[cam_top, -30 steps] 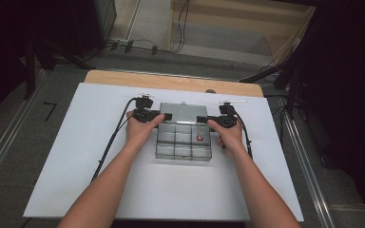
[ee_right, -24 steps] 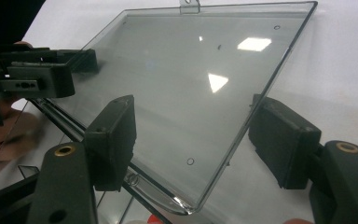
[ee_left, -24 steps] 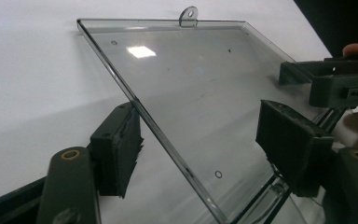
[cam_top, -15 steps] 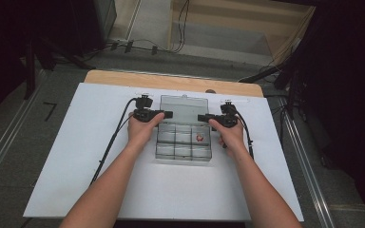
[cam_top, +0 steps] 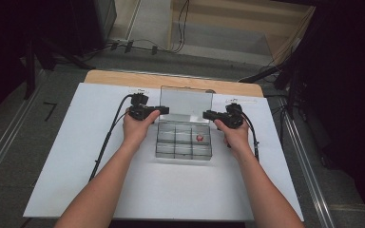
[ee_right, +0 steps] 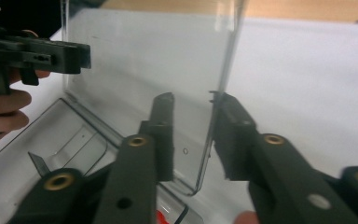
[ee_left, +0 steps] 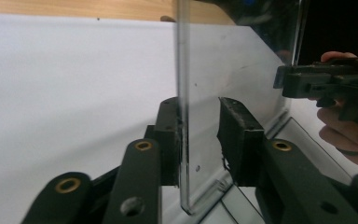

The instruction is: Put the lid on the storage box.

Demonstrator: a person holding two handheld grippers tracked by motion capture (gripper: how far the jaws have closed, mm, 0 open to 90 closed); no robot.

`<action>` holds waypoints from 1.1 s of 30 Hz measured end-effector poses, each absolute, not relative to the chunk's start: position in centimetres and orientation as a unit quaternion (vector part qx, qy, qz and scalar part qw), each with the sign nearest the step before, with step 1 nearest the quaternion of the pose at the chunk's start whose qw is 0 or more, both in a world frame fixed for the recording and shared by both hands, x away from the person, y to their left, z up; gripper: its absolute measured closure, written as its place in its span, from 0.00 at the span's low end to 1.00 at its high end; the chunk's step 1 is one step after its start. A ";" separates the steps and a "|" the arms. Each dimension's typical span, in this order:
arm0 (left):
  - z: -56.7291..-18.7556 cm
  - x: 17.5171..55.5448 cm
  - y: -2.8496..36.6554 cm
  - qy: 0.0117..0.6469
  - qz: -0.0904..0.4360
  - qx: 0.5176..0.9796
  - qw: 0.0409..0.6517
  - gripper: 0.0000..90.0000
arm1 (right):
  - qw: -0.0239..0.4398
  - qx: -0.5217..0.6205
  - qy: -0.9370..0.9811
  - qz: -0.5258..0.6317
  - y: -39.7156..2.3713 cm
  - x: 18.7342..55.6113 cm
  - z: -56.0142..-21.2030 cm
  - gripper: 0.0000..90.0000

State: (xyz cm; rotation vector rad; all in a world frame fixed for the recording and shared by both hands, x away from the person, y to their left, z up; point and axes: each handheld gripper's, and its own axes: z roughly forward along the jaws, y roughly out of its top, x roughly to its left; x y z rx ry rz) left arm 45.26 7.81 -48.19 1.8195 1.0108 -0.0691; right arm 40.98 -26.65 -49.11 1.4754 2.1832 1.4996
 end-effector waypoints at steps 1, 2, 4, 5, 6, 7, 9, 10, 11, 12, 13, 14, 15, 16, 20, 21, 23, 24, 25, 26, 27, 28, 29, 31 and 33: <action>-48.2 45.2 7.8 0.417 -0.029 0.755 0.505 0.77 | 0.058 0.483 0.720 0.495 -26.7 40.9 -49.1 0.79; -48.2 45.2 7.9 0.416 -0.030 0.755 0.506 0.77 | 0.061 0.480 0.721 0.497 -26.7 40.8 -49.1 0.79; -48.1 45.1 7.8 0.412 -0.023 0.759 0.504 0.76 | 0.072 0.474 0.721 0.500 -26.7 40.5 -49.2 0.79; -48.0 45.0 7.7 0.409 -0.017 0.761 0.502 0.75 | 0.076 0.472 0.721 0.501 -26.6 40.4 -49.2 0.81; -47.9 45.0 7.6 0.406 -0.010 0.764 0.501 0.74 | 0.082 0.470 0.722 0.502 -26.6 40.4 -49.2 0.82; -47.8 44.9 7.5 0.404 -0.006 0.767 0.499 0.73 | 0.088 0.466 0.724 0.501 -26.6 40.3 -49.2 0.82; -47.7 44.9 7.3 0.401 0.000 0.769 0.498 0.71 | 0.098 0.459 0.729 0.498 -26.6 40.1 -49.1 0.82; -47.6 44.9 7.3 0.398 0.001 0.769 0.500 0.71 | 0.100 0.457 0.731 0.497 -26.6 40.1 -49.1 0.82; -47.5 45.0 7.3 0.397 0.005 0.768 0.503 0.69 | 0.102 0.454 0.732 0.497 -26.6 40.0 -49.0 0.82; -47.3 45.1 7.3 0.396 0.003 0.767 0.506 0.66 | 0.105 0.451 0.734 0.497 -26.6 39.9 -49.0 0.83; -47.1 45.3 7.3 0.396 0.002 0.765 0.507 0.64 | 0.107 0.448 0.735 0.498 -26.6 39.8 -49.0 0.83; -46.9 45.4 7.2 0.395 0.003 0.764 0.510 0.61 | 0.110 0.445 0.736 0.498 -26.7 39.8 -49.0 0.83; -46.6 45.6 7.1 0.394 0.006 0.764 0.511 0.59 | 0.113 0.442 0.737 0.498 -26.7 39.7 -49.0 0.83; -46.2 45.7 7.1 0.391 0.012 0.766 0.511 0.56 | 0.116 0.437 0.738 0.501 -26.7 39.6 -49.0 0.84; -44.6 46.1 6.9 0.383 0.027 0.764 0.518 0.54 | 0.128 0.428 0.741 0.501 -26.7 39.4 -49.1 0.84; -44.3 46.1 6.9 0.379 0.033 0.764 0.521 0.58 | 0.130 0.427 0.742 0.501 -26.7 39.3 -49.1 0.84; -43.5 46.2 6.9 0.371 0.043 0.768 0.521 0.62 | 0.134 0.425 0.743 0.499 -26.7 39.2 -49.0 0.85; -43.2 46.2 7.0 0.368 0.048 0.768 0.522 0.63 | 0.135 0.424 0.743 0.500 -26.7 39.2 -49.1 0.85; -42.9 46.2 7.1 0.367 0.051 0.766 0.526 0.65 | 0.136 0.422 0.744 0.500 -26.8 39.2 -49.1 0.85; -42.7 46.2 7.2 0.368 0.052 0.762 0.530 0.67 | 0.136 0.421 0.744 0.501 -26.8 39.1 -49.1 0.85; -42.6 46.1 7.3 0.367 0.050 0.760 0.533 0.71 | 0.137 0.421 0.744 0.501 -26.8 39.1 -49.1 0.85; -42.6 46.1 7.3 0.368 0.049 0.759 0.534 0.74 | 0.136 0.422 0.743 0.501 -26.8 39.1 -49.1 0.85; -42.6 46.1 7.3 0.368 0.047 0.759 0.535 0.74 | 0.136 0.423 0.743 0.501 -26.8 39.1 -49.1 0.85; -42.7 46.1 7.5 0.368 0.040 0.757 0.538 0.75 | 0.136 0.424 0.743 0.499 -26.7 39.1 -49.0 0.85; -42.8 46.2 7.8 0.368 0.031 0.754 0.543 0.77 | 0.128 0.432 0.738 0.502 -26.8 39.1 -48.9 0.84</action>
